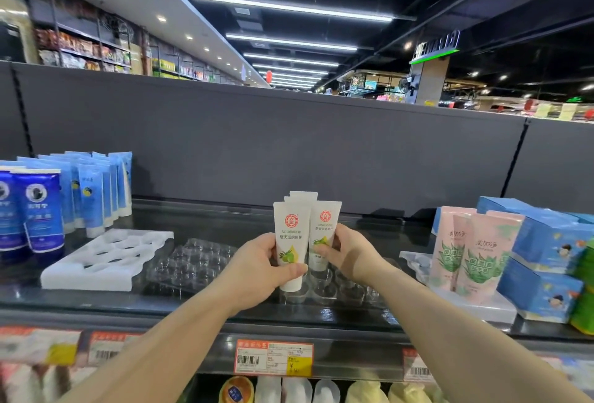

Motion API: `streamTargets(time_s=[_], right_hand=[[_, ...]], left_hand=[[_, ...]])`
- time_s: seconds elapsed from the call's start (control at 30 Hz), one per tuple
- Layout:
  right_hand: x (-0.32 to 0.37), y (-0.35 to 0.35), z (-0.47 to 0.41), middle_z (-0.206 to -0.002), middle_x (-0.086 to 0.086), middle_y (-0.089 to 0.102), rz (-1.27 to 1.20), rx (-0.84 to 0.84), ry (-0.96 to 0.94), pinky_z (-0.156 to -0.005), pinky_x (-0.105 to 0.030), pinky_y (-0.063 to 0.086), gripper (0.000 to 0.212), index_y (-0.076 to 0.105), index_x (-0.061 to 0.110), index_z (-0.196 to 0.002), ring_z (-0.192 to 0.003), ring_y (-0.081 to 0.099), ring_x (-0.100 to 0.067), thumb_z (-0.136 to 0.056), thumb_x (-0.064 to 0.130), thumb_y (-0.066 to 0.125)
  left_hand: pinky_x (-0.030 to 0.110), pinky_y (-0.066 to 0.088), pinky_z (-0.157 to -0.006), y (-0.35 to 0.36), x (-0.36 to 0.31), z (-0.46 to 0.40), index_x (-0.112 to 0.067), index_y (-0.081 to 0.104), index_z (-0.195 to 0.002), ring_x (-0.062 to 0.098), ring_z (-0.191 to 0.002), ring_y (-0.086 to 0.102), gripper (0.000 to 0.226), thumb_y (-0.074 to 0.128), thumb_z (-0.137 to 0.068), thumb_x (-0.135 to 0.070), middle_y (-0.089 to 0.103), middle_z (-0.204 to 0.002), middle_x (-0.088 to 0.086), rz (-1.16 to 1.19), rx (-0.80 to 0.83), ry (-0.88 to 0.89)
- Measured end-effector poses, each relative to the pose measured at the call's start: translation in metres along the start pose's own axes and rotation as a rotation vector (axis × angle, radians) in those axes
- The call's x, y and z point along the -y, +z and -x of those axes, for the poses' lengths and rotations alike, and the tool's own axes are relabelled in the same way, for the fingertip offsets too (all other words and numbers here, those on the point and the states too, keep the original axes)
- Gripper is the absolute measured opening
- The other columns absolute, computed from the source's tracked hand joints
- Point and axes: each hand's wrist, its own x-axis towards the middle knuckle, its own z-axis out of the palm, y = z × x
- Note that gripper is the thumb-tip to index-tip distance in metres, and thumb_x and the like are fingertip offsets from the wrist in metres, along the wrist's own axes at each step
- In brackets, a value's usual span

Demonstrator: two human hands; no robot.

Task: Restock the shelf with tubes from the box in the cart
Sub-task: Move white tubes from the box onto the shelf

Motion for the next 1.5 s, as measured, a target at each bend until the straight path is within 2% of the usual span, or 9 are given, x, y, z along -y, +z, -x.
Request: streamTargets(time_s=[0.1, 0.2, 0.37, 0.5, 0.63, 0.8, 0.97, 1.37, 1.5], right_hand=[[0.003, -0.009, 0.011, -0.103, 0.013, 0.062, -0.121, -0.153, 0.074, -0.072, -0.019, 0.049, 0.038, 0.051, 0.021, -0.120, -0.086, 0.058, -0.004, -0.089, 0.037, 0.065], [0.012, -0.021, 0.034, -0.086, 0.009, 0.062, -0.284, -0.428, -0.007, -0.063, -0.020, 0.048, 0.033, 0.056, 0.020, -0.106, -0.076, 0.059, -0.006, -0.087, 0.045, 0.065], [0.033, -0.019, 0.059, -0.092, 0.009, 0.074, -0.409, 0.045, -0.064, -0.062, -0.017, 0.052, 0.023, 0.064, 0.029, -0.100, -0.075, 0.071, -0.006, -0.081, 0.033, 0.075], [0.018, -0.044, 0.051, -0.086, 0.008, 0.074, -0.435, -0.106, -0.011, -0.065, -0.027, 0.060, 0.017, 0.066, 0.024, -0.093, -0.075, 0.072, -0.009, -0.080, 0.023, 0.076], [0.003, -0.060, 0.034, -0.096, 0.012, 0.065, -0.186, -0.229, 0.035, -0.062, -0.019, 0.045, 0.031, 0.055, 0.027, -0.105, -0.086, 0.063, -0.006, -0.081, 0.030, 0.075], [-0.009, -0.037, 0.023, -0.114, 0.012, 0.062, -0.187, -0.190, 0.016, -0.067, -0.014, 0.042, 0.046, 0.047, 0.026, -0.121, -0.094, 0.059, -0.001, -0.084, 0.024, 0.073], [-0.010, -0.029, 0.019, -0.129, 0.006, 0.059, -0.136, -0.171, 0.023, -0.090, -0.033, 0.049, 0.048, 0.044, 0.024, -0.126, -0.117, 0.057, -0.015, -0.087, 0.026, 0.070], [-0.020, -0.015, 0.014, -0.131, 0.004, 0.058, -0.028, -0.184, 0.073, -0.083, -0.030, 0.051, 0.050, 0.042, 0.023, -0.129, -0.114, 0.059, -0.016, -0.088, 0.032, 0.068], [-0.019, -0.017, 0.014, -0.124, 0.007, 0.060, -0.064, -0.164, 0.094, -0.074, -0.024, 0.049, 0.048, 0.045, 0.024, -0.123, -0.097, 0.058, -0.009, -0.085, 0.034, 0.071]], left_hand=[[0.033, 0.055, -0.090, 0.001, -0.001, 0.000, -0.030, 0.060, -0.112, 0.004, -0.101, 0.064, 0.036, 0.076, -0.081, -0.025, 0.068, -0.111, -0.016, -0.007, -0.025, -0.001], [0.032, 0.057, -0.086, 0.006, -0.008, -0.004, -0.032, 0.061, -0.106, 0.003, -0.095, 0.067, 0.033, 0.078, -0.079, -0.024, 0.070, -0.103, -0.017, 0.007, -0.043, 0.019], [0.036, 0.058, -0.082, 0.031, -0.025, -0.012, -0.030, 0.060, -0.105, 0.009, -0.092, 0.067, 0.041, 0.077, -0.073, -0.012, 0.070, -0.101, -0.012, -0.039, -0.058, 0.136], [0.030, 0.055, -0.089, 0.033, -0.027, -0.010, -0.036, 0.056, -0.110, 0.004, -0.096, 0.063, 0.048, 0.084, -0.072, -0.027, 0.065, -0.111, -0.015, -0.036, -0.015, 0.143], [0.032, 0.048, -0.100, 0.020, -0.014, -0.011, -0.027, 0.061, -0.117, 0.005, -0.115, 0.054, 0.042, 0.075, -0.079, -0.039, 0.059, -0.127, -0.011, -0.354, 0.031, 0.100], [0.024, 0.045, -0.093, 0.022, -0.006, -0.006, -0.028, 0.062, -0.120, 0.005, -0.112, 0.051, 0.039, 0.068, -0.084, -0.045, 0.058, -0.128, -0.012, -0.511, 0.097, 0.114], [0.028, 0.047, -0.095, 0.022, -0.002, -0.006, -0.027, 0.062, -0.121, 0.007, -0.116, 0.052, 0.041, 0.066, -0.085, -0.047, 0.058, -0.128, -0.011, -0.508, 0.102, 0.101], [0.028, 0.046, -0.095, 0.025, 0.000, -0.003, -0.026, 0.059, -0.124, 0.008, -0.117, 0.051, 0.044, 0.063, -0.086, -0.048, 0.058, -0.130, -0.008, -0.534, 0.076, 0.116], [0.029, 0.047, -0.097, 0.025, -0.001, -0.003, -0.025, 0.057, -0.126, 0.007, -0.119, 0.051, 0.045, 0.064, -0.087, -0.046, 0.057, -0.133, -0.008, -0.508, 0.065, 0.113]])
